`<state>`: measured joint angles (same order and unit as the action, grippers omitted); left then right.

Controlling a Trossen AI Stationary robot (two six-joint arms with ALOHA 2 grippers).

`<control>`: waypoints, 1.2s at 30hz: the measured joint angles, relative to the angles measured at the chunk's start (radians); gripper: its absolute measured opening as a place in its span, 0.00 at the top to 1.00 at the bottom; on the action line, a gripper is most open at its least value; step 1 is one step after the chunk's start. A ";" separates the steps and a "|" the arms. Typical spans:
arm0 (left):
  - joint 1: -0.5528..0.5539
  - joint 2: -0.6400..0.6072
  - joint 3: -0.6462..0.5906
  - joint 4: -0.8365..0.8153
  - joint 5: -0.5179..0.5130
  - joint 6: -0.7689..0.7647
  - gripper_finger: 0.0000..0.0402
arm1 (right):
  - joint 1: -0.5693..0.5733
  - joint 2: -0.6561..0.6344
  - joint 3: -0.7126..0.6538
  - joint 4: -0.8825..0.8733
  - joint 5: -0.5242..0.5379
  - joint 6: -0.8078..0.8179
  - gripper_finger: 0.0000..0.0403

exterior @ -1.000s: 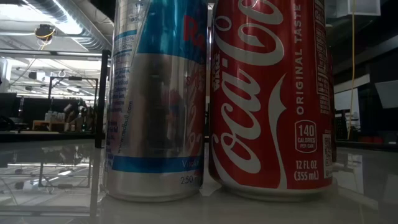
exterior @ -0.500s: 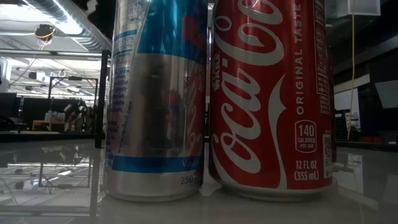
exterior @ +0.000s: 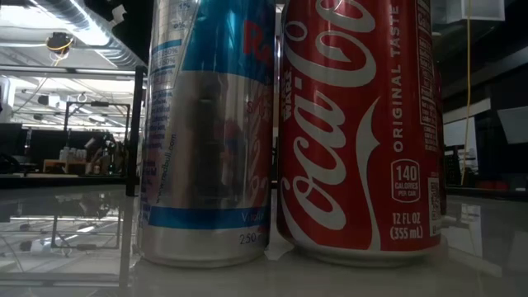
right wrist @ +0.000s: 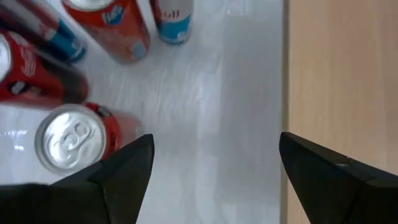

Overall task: Place canned beverage on shelf
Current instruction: Put the top blue soda can on the shelf

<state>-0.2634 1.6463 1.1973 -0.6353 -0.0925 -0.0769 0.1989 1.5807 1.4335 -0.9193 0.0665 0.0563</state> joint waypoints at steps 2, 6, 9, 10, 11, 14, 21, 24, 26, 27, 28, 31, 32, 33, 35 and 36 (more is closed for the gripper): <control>0.000 0.000 0.000 0.000 0.000 0.000 0.26 | -0.003 0.000 -0.002 0.003 0.000 0.000 0.17; 0.000 0.000 0.000 0.000 0.000 0.000 0.32 | -0.003 0.000 -0.003 0.022 0.000 0.000 0.17; 0.000 -0.003 0.000 -0.002 0.001 0.000 0.40 | -0.003 0.000 -0.003 0.045 0.000 0.003 0.17; 0.000 -0.003 0.003 -0.006 0.001 0.000 0.42 | -0.003 0.000 -0.003 0.050 0.000 0.003 0.17; 0.000 -0.003 0.011 -0.018 0.001 0.000 0.45 | -0.003 0.000 -0.003 0.055 0.000 0.003 0.17; 0.000 -0.003 0.051 -0.057 0.005 0.000 0.48 | -0.003 0.000 -0.003 0.059 0.000 0.003 0.17; 0.003 -0.003 0.204 -0.167 -0.024 0.001 0.48 | -0.002 0.000 -0.003 0.059 0.000 0.003 0.17; 0.011 -0.004 0.278 -0.218 -0.049 0.001 0.48 | -0.002 0.000 -0.003 0.059 -0.012 0.003 0.17; 0.020 -0.004 0.327 -0.247 -0.053 0.001 0.48 | -0.002 0.000 -0.003 0.059 -0.034 0.003 0.17; 0.025 -0.004 0.352 -0.257 -0.053 0.001 0.48 | -0.002 0.000 -0.003 0.059 -0.043 0.003 0.17; 0.030 -0.004 0.375 -0.268 -0.053 0.001 0.48 | -0.002 0.000 -0.003 0.059 -0.052 0.003 0.17; 0.052 -0.005 0.439 -0.307 -0.052 0.002 0.47 | -0.002 0.000 -0.003 0.059 -0.069 0.003 0.17; 0.062 -0.005 0.456 -0.314 -0.052 0.006 0.47 | -0.002 0.000 -0.003 0.059 -0.070 0.003 0.17; 0.072 -0.005 0.472 -0.321 -0.052 0.009 0.47 | -0.002 0.000 -0.003 0.059 -0.070 0.003 0.17; 0.093 -0.005 0.497 -0.330 -0.053 0.009 0.47 | -0.002 0.000 -0.003 0.059 -0.070 0.003 0.17; 0.105 -0.005 0.507 -0.334 -0.053 0.010 0.47 | -0.002 0.000 -0.003 0.059 -0.070 0.003 0.17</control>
<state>-0.1584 1.6409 1.7044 -0.9692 -0.1458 -0.0668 0.1967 1.5806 1.4303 -0.8604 -0.0032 0.0597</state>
